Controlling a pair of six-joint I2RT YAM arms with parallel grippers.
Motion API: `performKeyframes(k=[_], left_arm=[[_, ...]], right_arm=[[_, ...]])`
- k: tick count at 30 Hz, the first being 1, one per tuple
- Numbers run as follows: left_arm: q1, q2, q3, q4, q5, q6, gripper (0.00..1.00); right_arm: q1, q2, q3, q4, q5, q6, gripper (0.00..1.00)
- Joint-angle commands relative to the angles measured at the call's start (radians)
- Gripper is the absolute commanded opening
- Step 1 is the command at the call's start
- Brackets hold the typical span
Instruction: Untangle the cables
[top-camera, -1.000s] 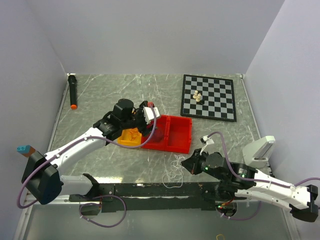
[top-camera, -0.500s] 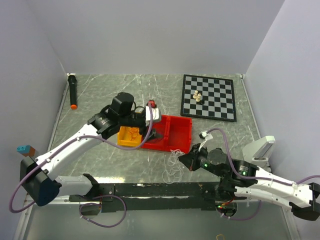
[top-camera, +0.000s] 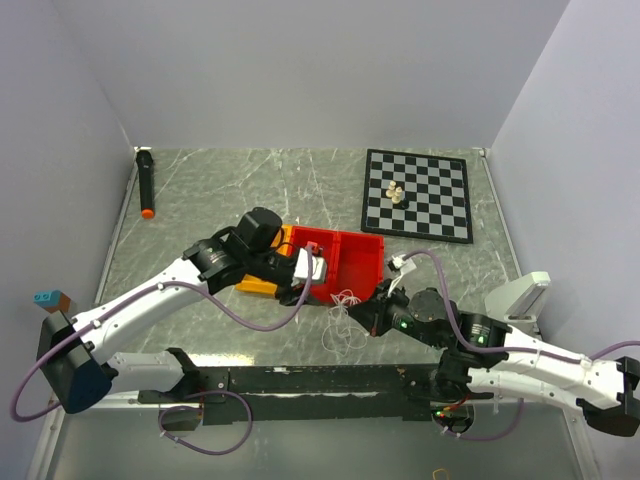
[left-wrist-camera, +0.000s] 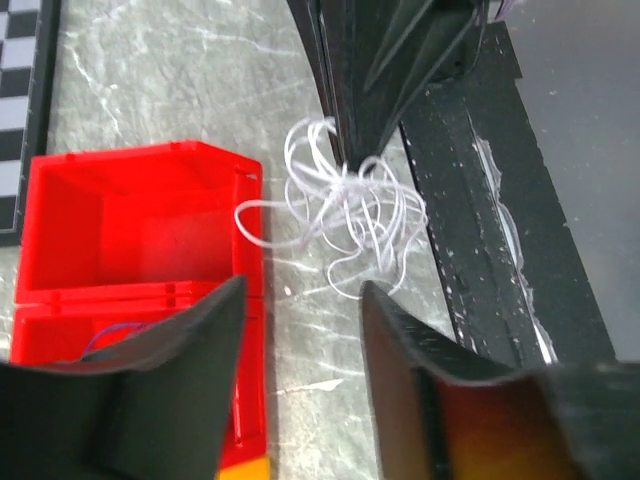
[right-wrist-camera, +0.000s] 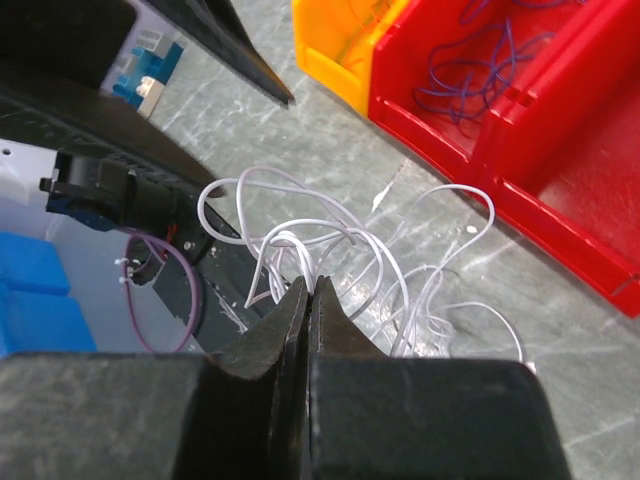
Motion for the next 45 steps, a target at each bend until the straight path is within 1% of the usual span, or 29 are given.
performKeyframes(k=[1, 2, 3, 6, 11, 13, 14, 19, 24, 26, 27, 28, 29, 30, 31, 34, 36, 38, 42, 45], left_arm=[[-0.011, -0.033, -0.008, 0.111, 0.038, -0.045, 0.45], [-0.011, -0.033, -0.010, 0.130, 0.042, -0.067, 0.38], [-0.010, -0.031, -0.011, 0.141, 0.047, -0.082, 0.35], [-0.013, -0.033, -0.022, 0.163, 0.062, -0.111, 0.30], [-0.014, -0.042, -0.031, 0.183, 0.068, -0.124, 0.17], [-0.014, -0.044, -0.028, 0.180, 0.071, -0.119, 0.08], [-0.013, -0.047, -0.028, 0.180, 0.070, -0.117, 0.01], [-0.007, -0.054, -0.016, 0.166, 0.041, -0.101, 0.01], [0.033, -0.065, 0.027, 0.158, 0.032, -0.113, 0.01], [0.039, -0.068, 0.030, 0.146, 0.015, -0.111, 0.02], [0.042, -0.068, 0.032, 0.137, 0.002, -0.107, 0.18], [0.044, -0.068, 0.029, 0.129, -0.008, -0.107, 0.42], [0.047, -0.073, 0.024, 0.121, -0.016, -0.111, 0.55], [0.050, -0.074, 0.020, 0.115, -0.016, -0.119, 0.59], [0.055, -0.076, 0.020, 0.112, -0.007, -0.128, 0.61], [0.061, -0.077, 0.018, 0.068, 0.082, -0.154, 0.62], [0.059, -0.073, 0.021, -0.002, 0.181, -0.131, 0.58], [0.056, -0.070, 0.013, -0.026, 0.222, -0.131, 0.52], [0.042, -0.056, 0.007, -0.046, 0.259, -0.124, 0.41], [0.025, -0.048, 0.000, -0.015, 0.237, -0.139, 0.38]], right_arm=[[0.007, 0.034, 0.062, 0.069, -0.018, -0.036, 0.00], [0.008, 0.041, 0.065, 0.076, -0.025, -0.039, 0.00], [0.007, 0.048, 0.068, 0.082, -0.030, -0.044, 0.00], [0.007, 0.066, 0.082, 0.087, -0.033, -0.056, 0.00], [0.007, 0.074, 0.100, 0.086, -0.042, -0.068, 0.00], [0.005, 0.069, 0.100, 0.081, -0.041, -0.068, 0.00], [0.005, 0.065, 0.100, 0.078, -0.038, -0.068, 0.00], [0.005, 0.042, 0.091, 0.037, -0.018, -0.061, 0.01], [0.001, -0.015, 0.042, -0.003, 0.001, -0.027, 0.01], [-0.001, -0.038, 0.025, -0.009, 0.004, -0.015, 0.00], [-0.001, -0.046, 0.021, -0.011, 0.005, -0.012, 0.00], [-0.001, -0.052, 0.018, -0.014, 0.008, -0.010, 0.00], [-0.001, -0.057, 0.018, -0.017, 0.011, -0.012, 0.00], [-0.001, -0.058, 0.019, -0.019, 0.011, -0.012, 0.00], [-0.001, -0.058, 0.019, -0.019, 0.013, -0.013, 0.00], [-0.002, -0.054, 0.031, -0.020, 0.016, -0.019, 0.00], [-0.002, -0.049, 0.036, -0.020, 0.020, -0.025, 0.00], [-0.002, -0.044, 0.038, -0.010, 0.022, -0.035, 0.00], [-0.002, -0.012, 0.056, 0.015, 0.039, -0.053, 0.00], [-0.002, 0.012, 0.073, 0.043, 0.045, -0.073, 0.00]])
